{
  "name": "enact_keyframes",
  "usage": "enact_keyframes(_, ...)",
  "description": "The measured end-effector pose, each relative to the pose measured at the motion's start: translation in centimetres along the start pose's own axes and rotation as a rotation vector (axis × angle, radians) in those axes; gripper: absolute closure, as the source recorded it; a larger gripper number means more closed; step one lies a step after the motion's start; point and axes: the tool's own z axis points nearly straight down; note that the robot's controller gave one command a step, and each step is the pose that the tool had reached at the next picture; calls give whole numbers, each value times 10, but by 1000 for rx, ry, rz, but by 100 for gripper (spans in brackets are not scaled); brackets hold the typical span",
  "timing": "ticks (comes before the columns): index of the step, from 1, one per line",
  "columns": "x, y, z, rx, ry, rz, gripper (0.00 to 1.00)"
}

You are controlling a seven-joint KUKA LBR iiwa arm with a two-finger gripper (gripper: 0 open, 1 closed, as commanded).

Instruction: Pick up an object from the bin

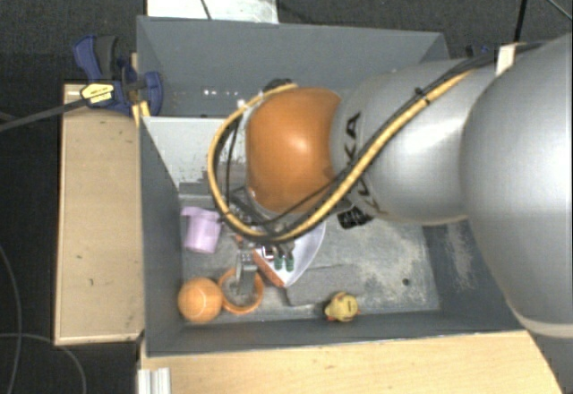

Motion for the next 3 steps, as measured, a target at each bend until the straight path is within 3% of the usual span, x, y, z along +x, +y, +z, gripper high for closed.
enact_keyframes(1, -2, -1, -5, -2, -7, 7, 0)
enact_keyframes(2, 19, -32, 68, -3, -11, -1, 0)
enact_keyframes(3, 24, -35, 77, -1, -6, -18, 0)
